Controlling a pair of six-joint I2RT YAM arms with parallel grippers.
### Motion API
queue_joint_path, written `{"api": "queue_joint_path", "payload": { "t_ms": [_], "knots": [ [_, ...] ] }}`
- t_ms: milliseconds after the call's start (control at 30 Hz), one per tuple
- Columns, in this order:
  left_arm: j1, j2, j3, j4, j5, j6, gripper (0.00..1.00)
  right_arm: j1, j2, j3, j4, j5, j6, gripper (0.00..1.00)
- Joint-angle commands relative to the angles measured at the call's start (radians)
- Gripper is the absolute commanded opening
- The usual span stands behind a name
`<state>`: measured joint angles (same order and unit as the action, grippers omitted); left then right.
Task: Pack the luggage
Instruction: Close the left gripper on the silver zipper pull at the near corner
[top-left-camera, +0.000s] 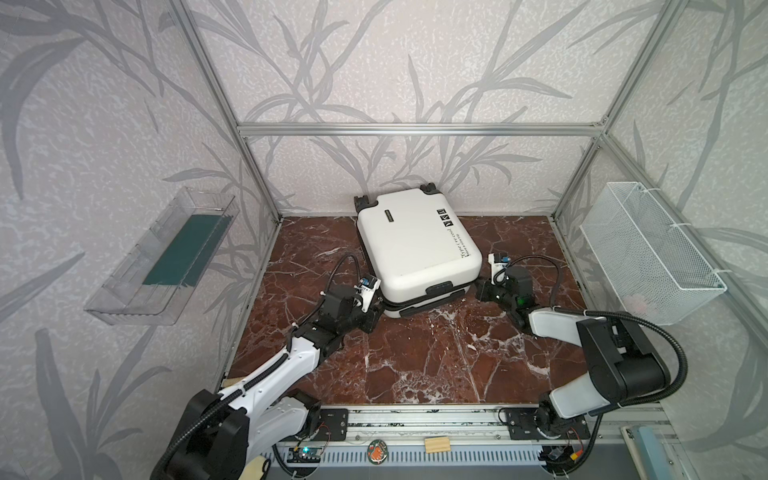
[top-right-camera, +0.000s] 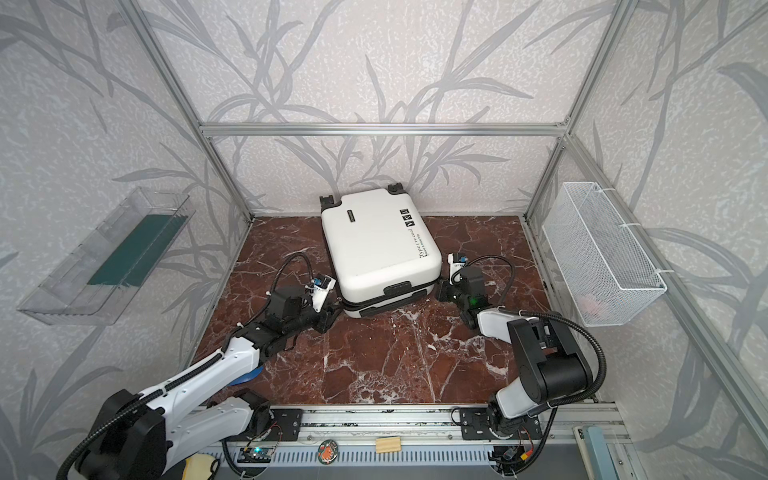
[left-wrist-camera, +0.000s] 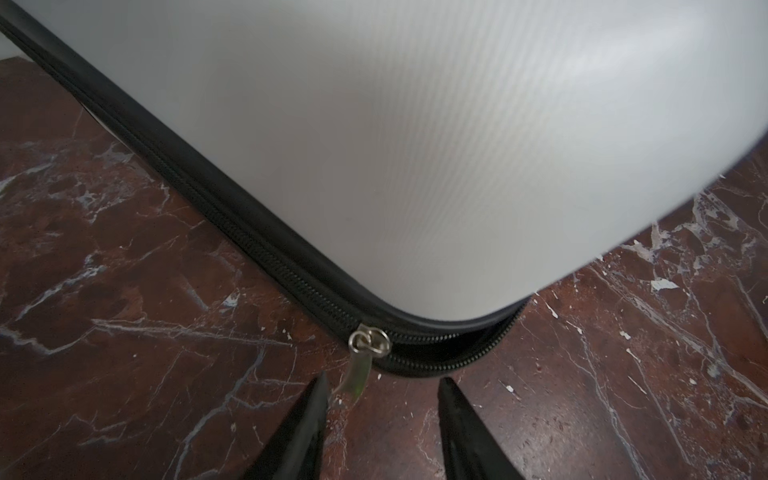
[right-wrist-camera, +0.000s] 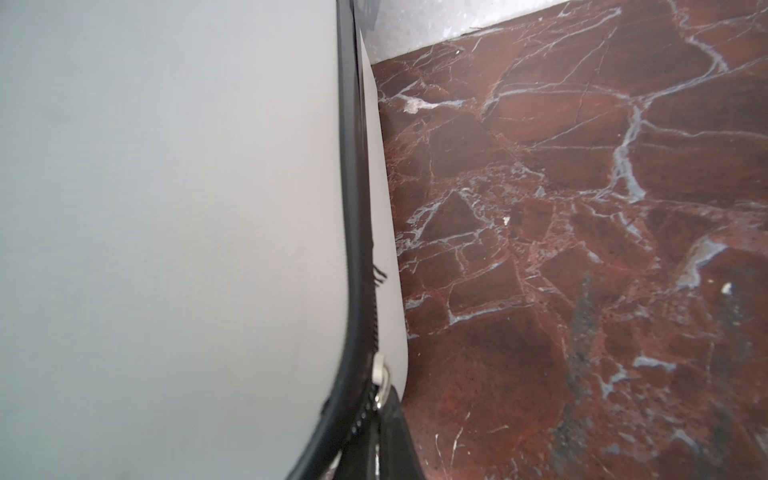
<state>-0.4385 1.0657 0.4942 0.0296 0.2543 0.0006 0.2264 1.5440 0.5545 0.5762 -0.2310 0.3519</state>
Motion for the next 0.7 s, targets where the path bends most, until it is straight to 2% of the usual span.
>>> {"api": "queue_joint_path", "payload": {
  "t_ms": [0, 200, 467, 667],
  "knots": [
    [-0.003, 0.019, 0.042, -0.022, 0.008, -0.005, 0.46, -0.021, -0.004, 0.017, -0.007, 0.028, 0.017, 0.00],
    [-0.003, 0.092, 0.087, -0.030, -0.011, -0.005, 0.46, -0.021, -0.001, 0.016, -0.003, 0.025, 0.018, 0.00],
    [-0.002, 0.127, 0.095, -0.019, 0.009, -0.023, 0.32, -0.022, -0.001, 0.014, 0.000, 0.026, 0.019, 0.00],
    [-0.006, 0.115, 0.048, -0.008, 0.065, -0.077, 0.41, -0.024, 0.008, 0.013, 0.009, 0.021, 0.022, 0.00]
  ]
}}
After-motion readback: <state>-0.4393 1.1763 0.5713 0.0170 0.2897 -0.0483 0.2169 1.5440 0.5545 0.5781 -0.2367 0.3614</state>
